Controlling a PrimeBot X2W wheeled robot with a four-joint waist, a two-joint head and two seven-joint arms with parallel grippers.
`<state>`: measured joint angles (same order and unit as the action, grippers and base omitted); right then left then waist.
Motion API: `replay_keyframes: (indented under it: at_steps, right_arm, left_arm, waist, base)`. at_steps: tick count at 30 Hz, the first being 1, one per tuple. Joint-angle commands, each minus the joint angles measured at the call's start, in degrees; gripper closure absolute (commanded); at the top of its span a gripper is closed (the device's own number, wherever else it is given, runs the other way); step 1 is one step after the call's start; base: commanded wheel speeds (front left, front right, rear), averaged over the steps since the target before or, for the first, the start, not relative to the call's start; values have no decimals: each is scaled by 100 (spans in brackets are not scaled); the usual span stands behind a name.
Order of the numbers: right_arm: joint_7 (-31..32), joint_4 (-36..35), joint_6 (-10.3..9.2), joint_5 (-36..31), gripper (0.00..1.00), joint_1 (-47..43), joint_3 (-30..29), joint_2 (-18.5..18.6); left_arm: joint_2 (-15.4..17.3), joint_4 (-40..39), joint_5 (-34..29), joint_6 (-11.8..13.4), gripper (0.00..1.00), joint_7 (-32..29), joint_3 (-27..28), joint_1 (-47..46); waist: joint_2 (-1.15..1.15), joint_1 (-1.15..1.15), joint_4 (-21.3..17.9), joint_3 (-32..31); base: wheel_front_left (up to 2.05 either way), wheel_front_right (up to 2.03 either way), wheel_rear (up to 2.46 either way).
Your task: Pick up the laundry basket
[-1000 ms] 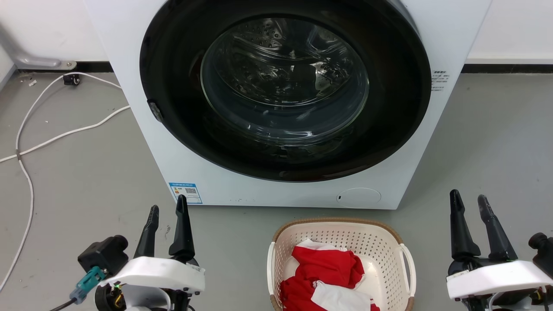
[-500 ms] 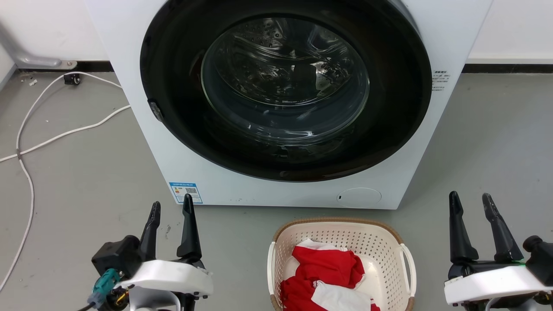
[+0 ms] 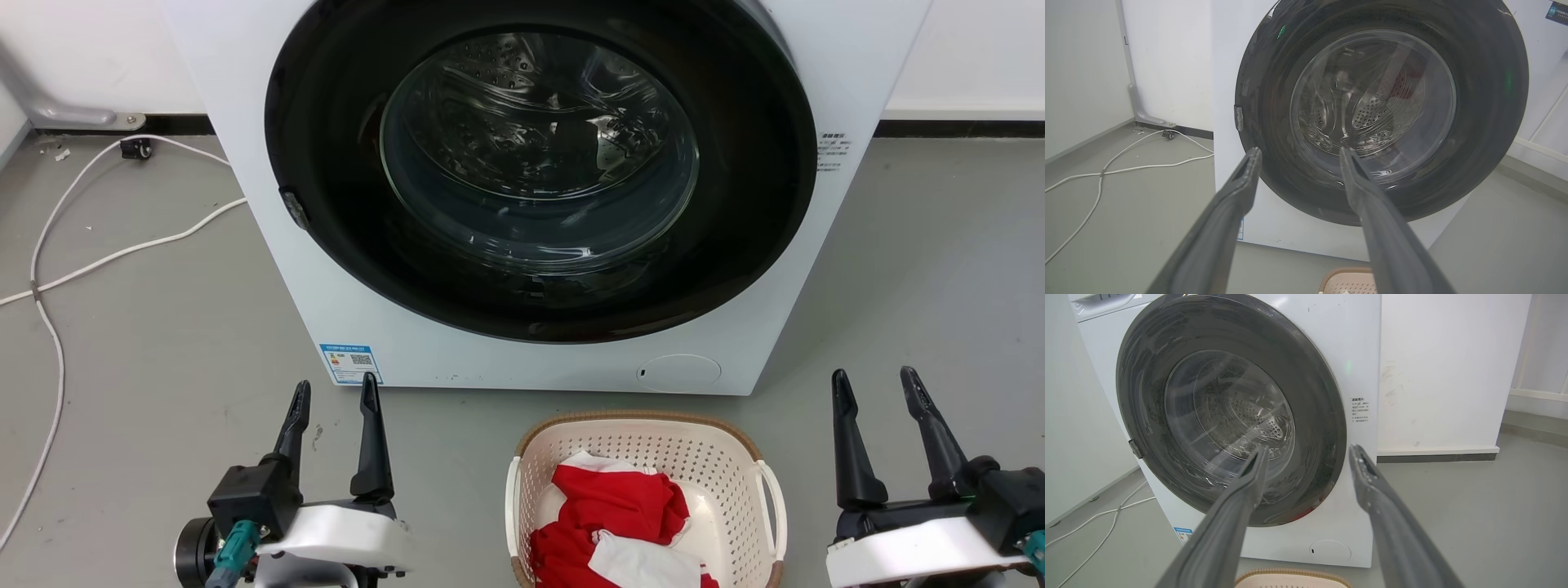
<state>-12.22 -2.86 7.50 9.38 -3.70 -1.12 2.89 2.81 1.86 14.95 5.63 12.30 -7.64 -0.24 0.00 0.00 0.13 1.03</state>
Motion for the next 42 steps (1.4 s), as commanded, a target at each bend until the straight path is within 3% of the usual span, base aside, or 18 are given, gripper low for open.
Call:
replay_keyframes:
  at_steps: [1, 23, 42]
  right_arm:
    - [-58, -61, -1, -143, 0, -71, 16, 1]
    - [-311, -122, -2, -660, 0, -219, 1, -4]
    - [-299, 25, -2, -293, 0, -232, 31, -4]
  left_arm:
    - [12, -36, -132, 42, 0, 51, -30, 41]
    - [11, 111, -1052, 159, 0, 305, -182, 132]
    - [10, 169, -987, 161, 0, 299, -142, 146]
  waist:
    - [0, 0, -2, 1]
    - [0, 0, -4, 17]
    - [0, 0, 3, 8]
  base:
    - [0, 0, 0]
    - [0, 0, 0]
    - [0, 0, 0]
